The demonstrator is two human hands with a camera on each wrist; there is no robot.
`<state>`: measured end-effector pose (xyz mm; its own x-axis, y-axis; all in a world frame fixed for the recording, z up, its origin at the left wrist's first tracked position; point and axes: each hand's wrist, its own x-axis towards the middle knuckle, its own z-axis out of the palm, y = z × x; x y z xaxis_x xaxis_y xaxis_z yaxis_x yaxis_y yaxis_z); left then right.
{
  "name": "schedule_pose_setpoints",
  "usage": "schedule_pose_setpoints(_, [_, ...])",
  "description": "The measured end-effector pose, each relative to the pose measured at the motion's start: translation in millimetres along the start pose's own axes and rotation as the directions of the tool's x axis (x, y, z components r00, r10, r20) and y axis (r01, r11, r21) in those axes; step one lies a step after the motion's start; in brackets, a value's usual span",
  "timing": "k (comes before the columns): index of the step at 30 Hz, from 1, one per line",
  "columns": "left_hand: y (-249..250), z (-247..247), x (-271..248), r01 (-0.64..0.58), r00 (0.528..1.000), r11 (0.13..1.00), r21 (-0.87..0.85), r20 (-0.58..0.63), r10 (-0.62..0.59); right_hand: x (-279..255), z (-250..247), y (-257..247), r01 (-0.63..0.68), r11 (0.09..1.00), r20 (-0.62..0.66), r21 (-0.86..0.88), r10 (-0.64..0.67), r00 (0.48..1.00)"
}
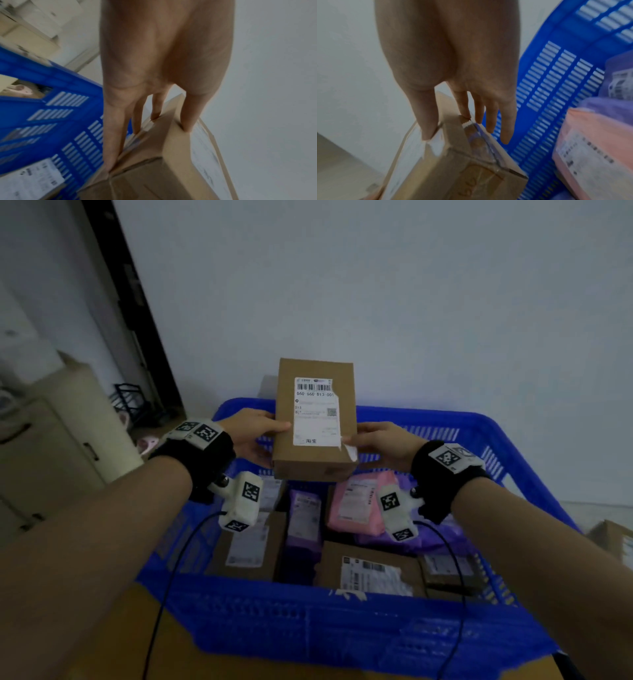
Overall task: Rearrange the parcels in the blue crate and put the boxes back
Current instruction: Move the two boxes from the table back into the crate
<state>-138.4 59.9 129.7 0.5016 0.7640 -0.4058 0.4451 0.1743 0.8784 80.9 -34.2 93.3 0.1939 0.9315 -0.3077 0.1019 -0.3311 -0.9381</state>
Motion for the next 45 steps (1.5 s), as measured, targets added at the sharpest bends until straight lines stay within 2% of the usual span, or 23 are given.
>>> schedule_pose_setpoints(3, [-19.4,-19.9,3.8,0.09,0.996,0.996,0.014,-0.032,-0.089,16.6,30.3,6.1,-0.06,0.998,0.049,0.019,0.059,0.997])
schedule_pose_setpoints(8, [-45.2,-33.6,21.8,0.193,0.979,0.977,0.089,-0.086,-0.186,50.8,51.0,32.8,-0.182,0.983,0.159,-0.001,0.18,0.971])
schedule_pose_setpoints(14, [-67.1,-27.0,50.5,0.303,0.953,0.947,0.104,-0.018,-0.303,74.4,59.4,57.5,-0.296,0.951,0.169,-0.089,0.308,0.936])
schedule_pose_setpoints(18, [-77.8,-16.4,69.3,0.335,0.942,0.935,0.116,-0.017,-0.335,84.3,49.3,68.4,-0.358,0.922,0.158,-0.146,0.379,0.912])
schedule_pose_setpoints(22, [-85.0,-11.4,90.0,0.353,0.934,0.932,0.089,0.028,-0.356,92.9,34.4,77.7,-0.397,0.902,0.139,-0.171,0.421,0.897])
schedule_pose_setpoints(27, [-86.9,-1.1,108.1,0.365,0.92,0.921,0.136,0.098,-0.379,101.9,18.5,83.5,-0.449,0.868,0.154,-0.212,0.484,0.862])
schedule_pose_setpoints(34, [-103.2,5.1,122.6,0.412,0.9,0.905,0.107,0.107,-0.423,114.0,21.4,97.2,-0.508,0.824,0.173,-0.252,0.555,0.814])
schedule_pose_setpoints(37, [-109.5,-0.6,127.1,0.419,0.901,0.9,0.118,0.072,-0.428,117.5,25.7,100.6,-0.52,0.828,0.171,-0.21,0.555,0.814])
schedule_pose_setpoints(41, [-113.3,-3.1,132.5,0.446,0.879,0.888,0.108,0.133,-0.458,119.9,25.3,101.4,-0.531,0.823,0.171,-0.202,0.564,0.808])
schedule_pose_setpoints(45, [-111.7,0.4,135.9,0.455,0.877,0.886,0.084,0.13,-0.463,121.3,23.6,101.0,-0.508,0.822,0.2,-0.255,0.559,0.804])
